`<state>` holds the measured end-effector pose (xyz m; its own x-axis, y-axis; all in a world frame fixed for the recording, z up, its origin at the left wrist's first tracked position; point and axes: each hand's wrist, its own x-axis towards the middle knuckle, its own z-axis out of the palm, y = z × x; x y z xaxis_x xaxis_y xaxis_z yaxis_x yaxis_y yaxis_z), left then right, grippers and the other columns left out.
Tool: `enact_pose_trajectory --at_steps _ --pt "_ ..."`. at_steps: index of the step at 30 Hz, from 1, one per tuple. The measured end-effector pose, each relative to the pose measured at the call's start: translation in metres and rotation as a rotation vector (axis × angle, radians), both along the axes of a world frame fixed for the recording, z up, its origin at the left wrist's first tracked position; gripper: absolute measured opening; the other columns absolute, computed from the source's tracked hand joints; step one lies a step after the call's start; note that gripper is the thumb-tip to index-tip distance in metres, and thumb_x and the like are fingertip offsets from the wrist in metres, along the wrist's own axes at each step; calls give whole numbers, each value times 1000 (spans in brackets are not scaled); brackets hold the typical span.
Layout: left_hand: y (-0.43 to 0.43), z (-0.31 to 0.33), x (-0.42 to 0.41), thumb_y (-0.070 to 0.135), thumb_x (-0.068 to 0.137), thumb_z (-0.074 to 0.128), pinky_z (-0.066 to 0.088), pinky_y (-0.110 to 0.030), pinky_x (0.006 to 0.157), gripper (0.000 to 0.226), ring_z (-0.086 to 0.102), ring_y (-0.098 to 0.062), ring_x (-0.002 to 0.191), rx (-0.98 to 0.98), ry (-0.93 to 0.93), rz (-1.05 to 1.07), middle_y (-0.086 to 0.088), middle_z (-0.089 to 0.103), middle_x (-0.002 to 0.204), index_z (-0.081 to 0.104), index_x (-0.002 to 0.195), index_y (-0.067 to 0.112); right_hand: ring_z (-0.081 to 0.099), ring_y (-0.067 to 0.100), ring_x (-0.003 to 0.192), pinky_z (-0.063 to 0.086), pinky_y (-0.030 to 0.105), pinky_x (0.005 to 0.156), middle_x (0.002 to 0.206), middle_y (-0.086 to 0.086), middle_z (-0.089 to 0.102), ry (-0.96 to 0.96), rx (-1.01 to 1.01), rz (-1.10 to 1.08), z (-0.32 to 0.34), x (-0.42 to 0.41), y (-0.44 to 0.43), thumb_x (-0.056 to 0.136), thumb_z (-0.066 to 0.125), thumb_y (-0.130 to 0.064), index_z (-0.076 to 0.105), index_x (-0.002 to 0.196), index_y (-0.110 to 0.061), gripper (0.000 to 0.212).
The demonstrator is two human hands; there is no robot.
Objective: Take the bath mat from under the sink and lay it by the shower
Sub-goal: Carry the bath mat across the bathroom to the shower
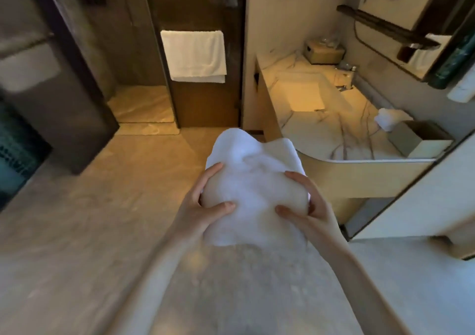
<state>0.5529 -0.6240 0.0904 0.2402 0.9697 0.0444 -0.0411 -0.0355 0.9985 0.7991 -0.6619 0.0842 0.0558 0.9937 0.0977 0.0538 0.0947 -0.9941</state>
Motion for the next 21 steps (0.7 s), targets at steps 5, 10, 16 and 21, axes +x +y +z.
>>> enact_pose_trajectory --at_steps 5,10,16,21 --pt "-84 -10 -85 6 66 75 51 -13 71 73 64 3 97 1 50 191 30 65 107 55 130 34 71 10 78 57 22 60 92 -13 72 -3 -49 121 -11 -90 -48 78 78 -3 60 124 -39 61" --pt "-163 -16 -155 9 66 73 54 -19 72 71 66 -7 97 -99 58 273 21 68 108 56 126 44 72 14 84 58 26 63 96 -9 73 19 -66 195 -22 -163 -103 78 81 -9 61 124 -37 58" --pt "-235 -10 -202 15 65 73 52 -15 69 72 64 0 91 -126 125 395 33 64 98 54 125 49 70 13 90 60 30 65 103 -12 71 -17 -67 285 -26 -214 -149 75 83 -11 60 124 -37 60" --pt "-283 -10 -204 17 64 72 53 -20 78 72 62 0 99 -137 114 539 34 63 105 52 123 53 66 -1 87 54 16 62 100 -25 68 -69 -62 394 -27 -231 -165 75 83 -14 60 122 -42 60"
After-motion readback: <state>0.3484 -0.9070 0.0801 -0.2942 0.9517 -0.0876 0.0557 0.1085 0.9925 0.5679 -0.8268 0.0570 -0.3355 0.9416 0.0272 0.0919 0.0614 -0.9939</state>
